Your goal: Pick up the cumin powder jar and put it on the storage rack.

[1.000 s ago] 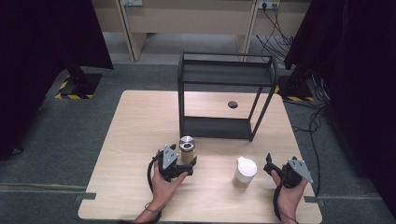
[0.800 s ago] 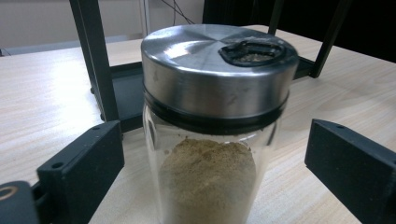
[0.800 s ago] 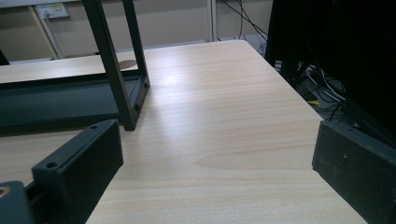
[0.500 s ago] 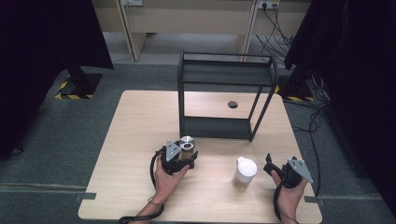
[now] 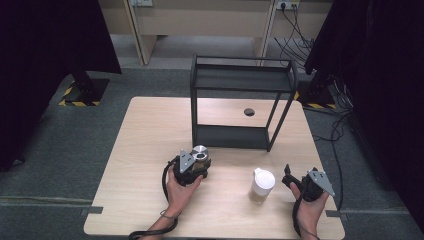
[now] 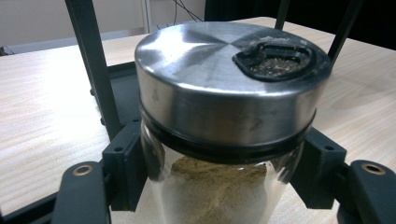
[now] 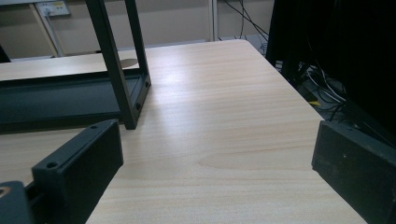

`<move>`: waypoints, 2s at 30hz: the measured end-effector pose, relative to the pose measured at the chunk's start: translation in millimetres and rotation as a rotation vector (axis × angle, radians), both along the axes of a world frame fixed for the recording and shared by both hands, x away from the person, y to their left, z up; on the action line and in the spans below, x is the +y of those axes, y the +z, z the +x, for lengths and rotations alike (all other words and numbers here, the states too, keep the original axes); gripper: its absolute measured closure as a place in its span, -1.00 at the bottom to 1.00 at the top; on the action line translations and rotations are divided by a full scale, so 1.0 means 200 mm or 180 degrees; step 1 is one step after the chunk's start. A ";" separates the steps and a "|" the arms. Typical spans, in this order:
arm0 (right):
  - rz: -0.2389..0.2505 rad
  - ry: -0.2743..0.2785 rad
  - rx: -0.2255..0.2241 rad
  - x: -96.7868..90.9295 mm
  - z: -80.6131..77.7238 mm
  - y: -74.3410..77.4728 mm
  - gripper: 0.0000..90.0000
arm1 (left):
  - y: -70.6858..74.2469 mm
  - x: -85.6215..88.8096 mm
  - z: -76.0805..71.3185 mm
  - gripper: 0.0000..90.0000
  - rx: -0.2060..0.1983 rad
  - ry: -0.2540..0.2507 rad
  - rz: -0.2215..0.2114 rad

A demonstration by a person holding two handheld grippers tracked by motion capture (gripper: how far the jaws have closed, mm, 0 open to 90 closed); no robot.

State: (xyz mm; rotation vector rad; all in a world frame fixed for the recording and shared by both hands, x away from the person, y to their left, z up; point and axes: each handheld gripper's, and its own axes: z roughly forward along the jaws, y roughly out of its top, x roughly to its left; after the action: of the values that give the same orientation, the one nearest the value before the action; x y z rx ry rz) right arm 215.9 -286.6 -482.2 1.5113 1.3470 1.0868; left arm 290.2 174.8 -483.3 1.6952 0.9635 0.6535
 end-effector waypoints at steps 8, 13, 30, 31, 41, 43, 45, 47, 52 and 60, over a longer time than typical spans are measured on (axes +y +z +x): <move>-0.0005 0.0001 -0.0002 0.00 0.00 0.00 -0.95 | -0.02 0.01 -0.02 -0.31 -0.0058 0.0017 -0.0045; -0.0010 0.0003 0.0000 0.00 0.00 0.00 -0.95 | -0.03 0.02 -0.05 -0.31 -0.0135 0.0012 -0.0104; -0.0034 0.0012 0.0006 0.00 0.00 0.00 -0.95 | 0.11 0.04 -0.10 -0.31 -0.0476 -0.0031 -0.0204; -0.0034 0.0012 0.0006 0.00 0.00 0.00 -0.95 | 0.13 0.04 -0.10 -0.31 -0.0496 -0.0034 -0.0202; -0.0041 0.0011 0.0009 0.01 0.00 0.00 -0.95 | 0.23 0.05 -0.13 -0.31 -0.0682 -0.0075 -0.0269; -0.0042 0.0011 0.0009 0.01 0.00 0.00 -0.95 | 0.25 0.04 -0.13 -0.31 -0.0728 -0.0077 -0.0282; -0.0039 0.0009 0.0011 0.01 0.00 0.00 -0.95 | 0.26 0.04 -0.13 -0.31 -0.0749 -0.0080 -0.0277; -0.0041 0.0011 0.0012 0.01 0.00 0.00 -0.95 | 0.27 0.04 -0.13 -0.31 -0.0757 -0.0083 -0.0269; -0.0038 0.0010 0.0014 0.01 0.00 0.00 -0.95 | 0.31 0.04 -0.14 -0.31 -0.0807 -0.0076 -0.0269; -0.0040 0.0014 0.0017 0.00 0.00 0.00 -0.95 | 0.38 0.03 -0.13 -0.31 -0.0898 -0.0083 -0.0262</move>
State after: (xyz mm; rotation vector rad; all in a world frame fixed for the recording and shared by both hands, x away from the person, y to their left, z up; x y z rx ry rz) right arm 216.8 -285.7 -481.5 1.5038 1.3588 1.0758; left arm 264.4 181.2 -406.5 1.4933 0.7565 0.8004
